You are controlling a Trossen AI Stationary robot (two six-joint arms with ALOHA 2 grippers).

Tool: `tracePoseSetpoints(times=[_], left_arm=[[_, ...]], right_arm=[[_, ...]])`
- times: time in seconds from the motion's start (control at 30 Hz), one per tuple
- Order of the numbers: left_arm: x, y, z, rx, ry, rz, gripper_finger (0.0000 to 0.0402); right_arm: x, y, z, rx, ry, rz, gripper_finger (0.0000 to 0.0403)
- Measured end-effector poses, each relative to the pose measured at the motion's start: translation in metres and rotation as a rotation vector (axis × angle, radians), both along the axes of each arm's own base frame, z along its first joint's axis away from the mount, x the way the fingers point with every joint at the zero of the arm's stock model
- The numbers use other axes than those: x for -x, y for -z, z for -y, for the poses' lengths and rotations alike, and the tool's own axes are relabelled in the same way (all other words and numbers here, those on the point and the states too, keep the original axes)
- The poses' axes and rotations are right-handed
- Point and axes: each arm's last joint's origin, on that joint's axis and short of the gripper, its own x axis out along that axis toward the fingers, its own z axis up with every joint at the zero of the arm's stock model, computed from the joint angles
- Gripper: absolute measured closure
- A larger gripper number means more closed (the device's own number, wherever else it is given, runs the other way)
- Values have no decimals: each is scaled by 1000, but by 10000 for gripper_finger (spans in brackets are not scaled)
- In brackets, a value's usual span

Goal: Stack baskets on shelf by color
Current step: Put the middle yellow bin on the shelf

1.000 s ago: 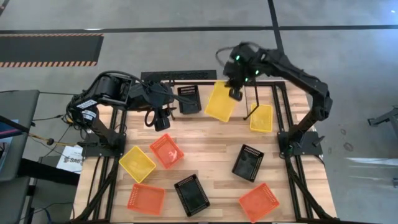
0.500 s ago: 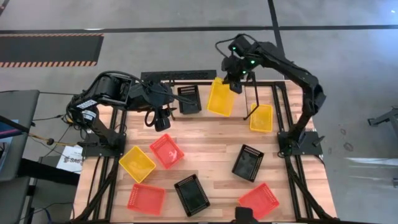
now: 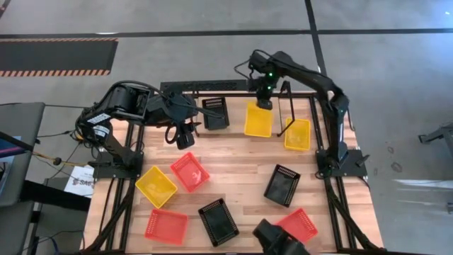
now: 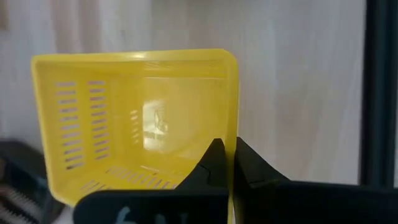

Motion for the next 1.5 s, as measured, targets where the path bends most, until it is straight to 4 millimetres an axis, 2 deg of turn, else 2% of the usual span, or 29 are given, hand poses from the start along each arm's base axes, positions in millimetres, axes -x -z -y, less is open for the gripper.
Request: tracePoseSetpoints(times=[0.17,0.57,0.87,1.27,1.5], left_arm=[[0,0,0,0,-1,0,231],[0,0,0,-2,1,-1,231],[0,0,0,-26,15,-10,231],[0,0,-1,-37,8,-9,231],[0,0,-1,-33,-2,-5,231]], right_arm=[[13,13,13,18,35,-141,399],[32,13,39,67,68,-105,399],[30,13,42,68,37,-27,400],[39,51,40,14,13,-78,400],[37,54,44,61,-16,-44,400]])
